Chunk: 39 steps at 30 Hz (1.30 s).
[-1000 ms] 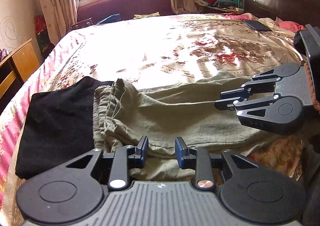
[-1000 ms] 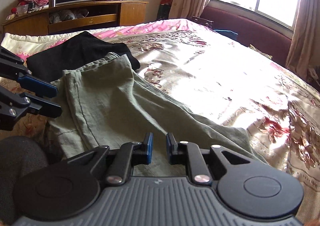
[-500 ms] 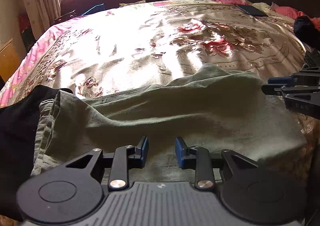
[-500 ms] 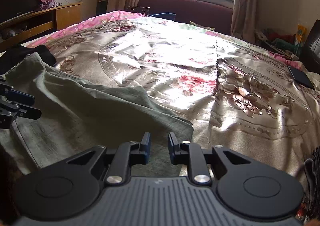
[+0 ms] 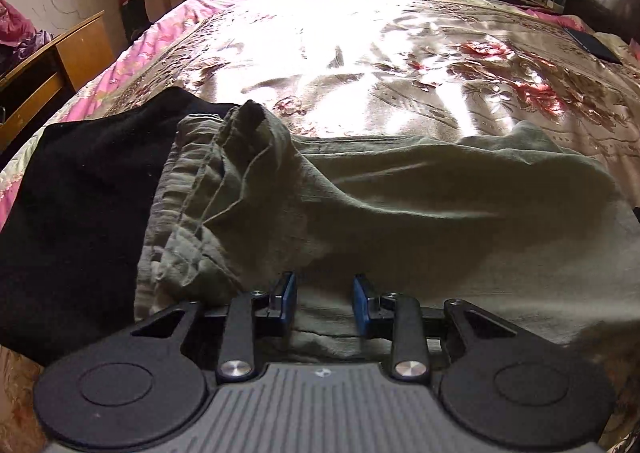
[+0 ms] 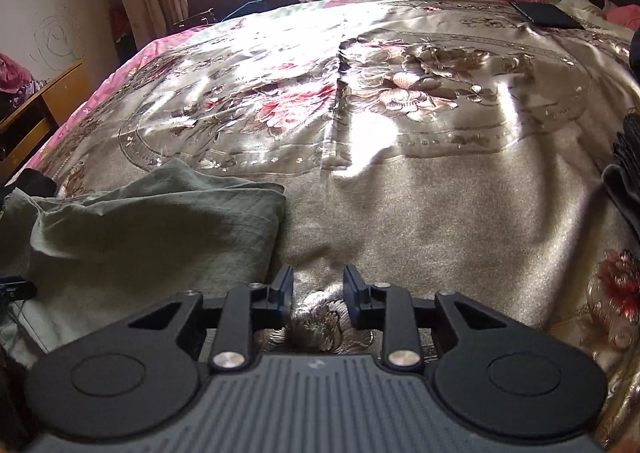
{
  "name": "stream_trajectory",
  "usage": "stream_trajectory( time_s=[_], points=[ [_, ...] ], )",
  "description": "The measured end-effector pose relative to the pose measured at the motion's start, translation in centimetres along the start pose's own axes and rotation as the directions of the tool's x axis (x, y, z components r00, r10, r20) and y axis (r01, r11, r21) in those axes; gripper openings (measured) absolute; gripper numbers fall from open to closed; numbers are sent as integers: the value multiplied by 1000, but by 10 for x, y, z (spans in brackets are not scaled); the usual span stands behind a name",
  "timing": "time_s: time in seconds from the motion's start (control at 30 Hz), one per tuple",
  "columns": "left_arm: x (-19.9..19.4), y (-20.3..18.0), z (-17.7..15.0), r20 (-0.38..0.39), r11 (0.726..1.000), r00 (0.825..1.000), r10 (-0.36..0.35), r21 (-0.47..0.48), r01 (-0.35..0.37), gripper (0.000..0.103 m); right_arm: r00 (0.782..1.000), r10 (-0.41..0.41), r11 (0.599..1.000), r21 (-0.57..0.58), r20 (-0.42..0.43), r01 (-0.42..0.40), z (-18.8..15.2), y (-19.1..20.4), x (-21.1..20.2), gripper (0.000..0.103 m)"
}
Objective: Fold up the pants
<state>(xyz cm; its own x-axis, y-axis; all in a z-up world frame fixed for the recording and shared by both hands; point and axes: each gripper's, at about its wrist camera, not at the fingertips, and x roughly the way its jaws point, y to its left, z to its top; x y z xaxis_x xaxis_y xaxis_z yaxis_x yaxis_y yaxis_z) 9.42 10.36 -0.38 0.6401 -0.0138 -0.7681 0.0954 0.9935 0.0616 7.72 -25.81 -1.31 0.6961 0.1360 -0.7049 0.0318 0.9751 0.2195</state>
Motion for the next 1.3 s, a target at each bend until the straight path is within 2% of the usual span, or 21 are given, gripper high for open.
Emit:
stream_trajectory(
  time_s=[0.13,0.3,0.37,0.5,0.63,0.67,0.7,0.73,0.77,0.87,0.93,1.1,1.2,1.3],
  points=[
    [-9,2,-2,32,1000,999,17,-3,-17,44,999,47,997,65,0,-47,4,-8,1,33],
    [-12,-15,1,73,999,996,-41,27,39,47,991,133,980,145,12,-133,12,-12,9,36],
    [-10,-22,4,81,998,995,-52,47,48,48,982,188,970,155,11,-187,14,-11,10,36],
    [1,-28,7,70,994,996,-62,95,55,49,946,318,932,199,-56,-302,12,-5,24,46],
    [9,-27,8,44,994,996,-72,88,68,50,935,350,917,225,-56,-329,13,4,44,46],
    [9,-27,7,43,994,996,-74,84,70,50,928,369,905,247,-47,-347,15,5,47,36],
    [9,-25,6,42,994,996,-78,81,74,50,910,412,879,284,-47,-384,18,7,51,21],
    [9,-25,6,40,994,996,-80,78,77,50,893,449,854,315,-42,-415,19,8,53,14],
    [9,-24,5,39,994,996,-82,76,79,51,884,465,843,323,-39,-429,21,11,54,9],
    [11,-26,5,27,993,997,-79,92,76,51,924,371,900,280,-93,-333,25,16,61,4],
    [11,-33,4,26,991,996,-80,112,76,51,938,335,919,252,-92,-304,29,10,58,3],
    [8,-70,2,3,970,980,-200,140,198,51,973,215,962,190,-89,-195,45,-23,34,3],
    [6,-95,2,-2,954,968,-252,170,248,51,984,153,975,178,-92,-135,52,-49,24,3],
    [1,-109,4,8,943,960,-280,189,273,51,988,94,991,102,-125,-82,60,-62,18,7]
  ],
)
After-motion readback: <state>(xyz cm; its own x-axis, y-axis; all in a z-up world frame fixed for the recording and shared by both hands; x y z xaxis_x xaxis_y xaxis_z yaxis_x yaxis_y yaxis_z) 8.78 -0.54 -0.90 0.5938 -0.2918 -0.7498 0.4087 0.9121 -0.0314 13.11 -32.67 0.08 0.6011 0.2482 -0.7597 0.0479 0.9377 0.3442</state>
